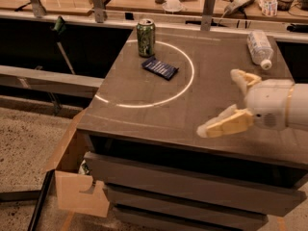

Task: Move rxbar blueberry near blue plastic bottle

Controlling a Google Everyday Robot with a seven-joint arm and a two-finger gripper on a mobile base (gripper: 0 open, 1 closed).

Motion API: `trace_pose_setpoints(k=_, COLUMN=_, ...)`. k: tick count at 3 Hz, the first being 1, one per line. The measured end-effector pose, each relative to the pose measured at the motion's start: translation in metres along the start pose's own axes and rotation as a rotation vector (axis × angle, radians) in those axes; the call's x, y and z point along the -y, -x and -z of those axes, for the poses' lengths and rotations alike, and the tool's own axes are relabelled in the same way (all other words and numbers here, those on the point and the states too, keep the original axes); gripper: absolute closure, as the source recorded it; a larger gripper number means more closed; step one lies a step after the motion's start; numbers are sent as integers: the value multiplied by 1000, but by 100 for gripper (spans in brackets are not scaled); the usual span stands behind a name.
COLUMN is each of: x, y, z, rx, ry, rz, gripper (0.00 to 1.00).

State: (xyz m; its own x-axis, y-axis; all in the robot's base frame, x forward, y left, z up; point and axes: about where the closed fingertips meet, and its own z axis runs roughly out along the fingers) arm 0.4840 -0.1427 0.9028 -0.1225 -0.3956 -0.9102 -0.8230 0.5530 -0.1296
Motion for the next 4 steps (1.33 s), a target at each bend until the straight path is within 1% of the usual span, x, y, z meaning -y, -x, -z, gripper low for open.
trace_pose_setpoints(k=1, x=0, y=3, z=-42, rx=12, ry=-69, rz=-26, gripper=0)
trace_pose_setpoints(k=2, x=11, y=9, z=-77, rx=68, ry=-134, rz=-90, gripper=0)
trace_pose_setpoints(k=3, x=34, y=12, z=-105, rx=100, ry=-218, rz=-137, gripper=0)
trace_pose_setpoints(k=4, x=53, y=21, z=-127, rx=98, ry=-258, rz=-150, gripper=0)
